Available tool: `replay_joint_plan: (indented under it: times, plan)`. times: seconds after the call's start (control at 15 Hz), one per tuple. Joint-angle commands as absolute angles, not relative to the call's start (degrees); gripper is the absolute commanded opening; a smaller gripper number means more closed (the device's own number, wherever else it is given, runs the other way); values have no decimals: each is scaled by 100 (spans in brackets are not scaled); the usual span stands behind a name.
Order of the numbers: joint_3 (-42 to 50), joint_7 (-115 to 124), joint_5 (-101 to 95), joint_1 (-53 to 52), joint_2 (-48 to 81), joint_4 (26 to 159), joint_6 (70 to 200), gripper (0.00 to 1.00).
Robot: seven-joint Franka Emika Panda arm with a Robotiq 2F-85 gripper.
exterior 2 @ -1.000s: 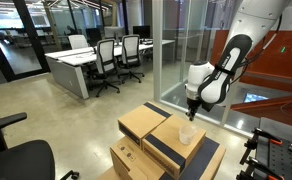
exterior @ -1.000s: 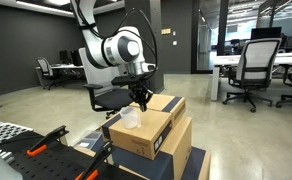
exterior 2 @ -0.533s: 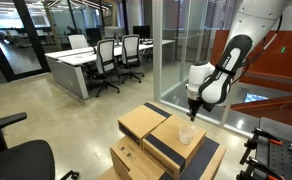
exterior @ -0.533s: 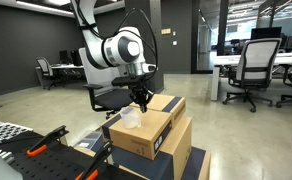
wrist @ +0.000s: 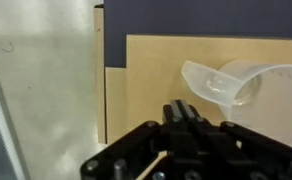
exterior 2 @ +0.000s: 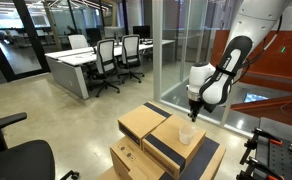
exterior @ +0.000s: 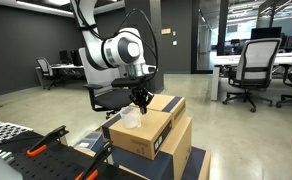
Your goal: Twist the water jug around
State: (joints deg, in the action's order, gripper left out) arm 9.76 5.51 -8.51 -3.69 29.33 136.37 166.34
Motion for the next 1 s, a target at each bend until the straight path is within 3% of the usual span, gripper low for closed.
replay_joint_plan:
  times: [0.0, 0.93]
  plan:
    - [1039, 514, -925, -451, 2979, 13633, 16716, 7]
    - [1257, 793, -837, -751, 3204, 13532, 16924, 7]
